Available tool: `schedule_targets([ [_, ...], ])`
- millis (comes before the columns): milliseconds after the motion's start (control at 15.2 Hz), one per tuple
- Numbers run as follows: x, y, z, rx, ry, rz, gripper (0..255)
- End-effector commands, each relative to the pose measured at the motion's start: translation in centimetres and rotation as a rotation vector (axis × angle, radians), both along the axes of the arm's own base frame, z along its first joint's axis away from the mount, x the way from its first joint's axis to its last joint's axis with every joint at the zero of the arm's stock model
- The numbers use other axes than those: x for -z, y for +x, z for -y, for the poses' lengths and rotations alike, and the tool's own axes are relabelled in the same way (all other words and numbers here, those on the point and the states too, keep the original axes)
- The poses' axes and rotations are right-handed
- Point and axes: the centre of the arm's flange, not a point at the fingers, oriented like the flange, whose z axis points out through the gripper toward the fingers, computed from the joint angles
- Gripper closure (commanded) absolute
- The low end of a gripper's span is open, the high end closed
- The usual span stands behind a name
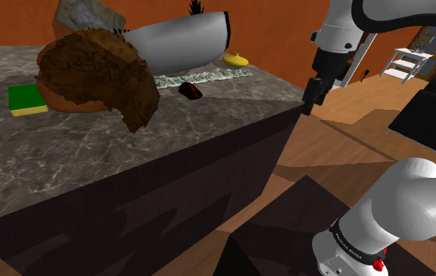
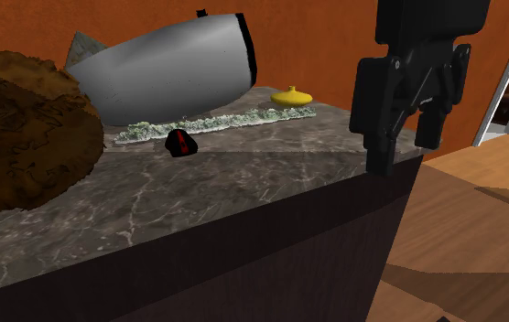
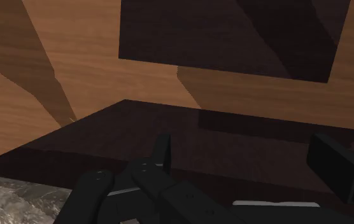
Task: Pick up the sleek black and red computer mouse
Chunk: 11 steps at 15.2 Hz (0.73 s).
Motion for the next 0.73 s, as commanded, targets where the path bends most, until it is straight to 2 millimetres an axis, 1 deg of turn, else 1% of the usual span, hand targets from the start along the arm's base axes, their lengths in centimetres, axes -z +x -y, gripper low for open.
schedule_targets([
  [0, 0.0, 0.0, 0.0, 0.000, 0.000, 0.000, 0],
  [660, 2.5, 11.2, -4.9, 0.014, 0.017, 0.045, 0],
])
